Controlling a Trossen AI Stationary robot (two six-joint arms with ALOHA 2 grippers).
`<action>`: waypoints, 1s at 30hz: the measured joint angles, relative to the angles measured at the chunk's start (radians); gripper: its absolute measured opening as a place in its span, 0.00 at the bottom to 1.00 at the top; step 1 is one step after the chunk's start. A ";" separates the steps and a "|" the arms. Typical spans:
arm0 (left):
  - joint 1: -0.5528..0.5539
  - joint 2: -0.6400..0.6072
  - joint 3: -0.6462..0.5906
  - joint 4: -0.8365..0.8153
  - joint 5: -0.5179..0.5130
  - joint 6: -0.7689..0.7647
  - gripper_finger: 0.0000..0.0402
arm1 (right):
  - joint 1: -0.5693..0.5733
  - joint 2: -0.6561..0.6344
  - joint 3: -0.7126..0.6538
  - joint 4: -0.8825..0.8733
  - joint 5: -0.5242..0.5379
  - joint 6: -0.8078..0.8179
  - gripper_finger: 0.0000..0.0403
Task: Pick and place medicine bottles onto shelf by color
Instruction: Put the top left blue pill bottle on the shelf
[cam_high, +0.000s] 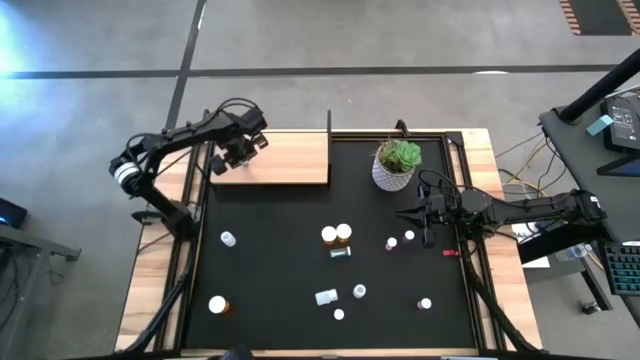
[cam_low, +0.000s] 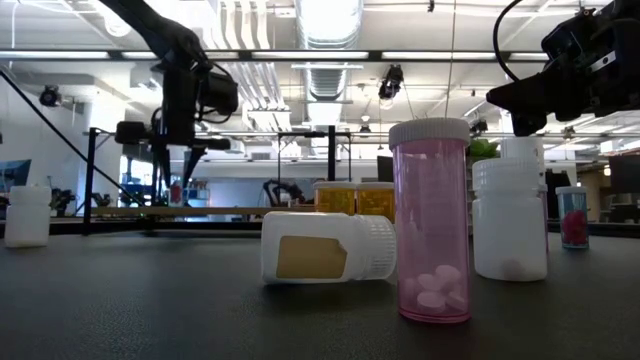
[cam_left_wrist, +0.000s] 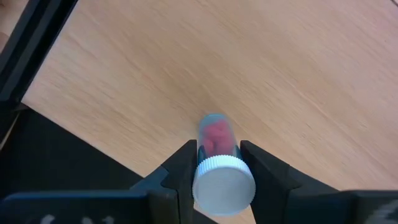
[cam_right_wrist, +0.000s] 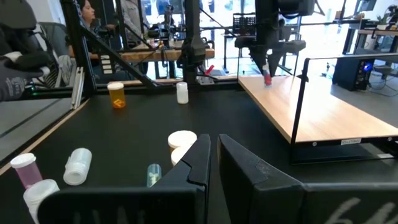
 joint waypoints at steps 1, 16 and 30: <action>0.004 0.002 0.000 0.000 0.005 0.000 0.24 | 0.000 0.000 0.000 0.000 0.000 0.000 0.06; 0.024 0.002 -0.004 0.008 0.041 -0.002 0.24 | 0.000 0.000 0.000 0.000 0.000 0.000 0.06; 0.024 0.002 -0.005 0.009 0.044 -0.002 0.24 | 0.000 0.000 0.000 0.000 0.000 0.000 0.06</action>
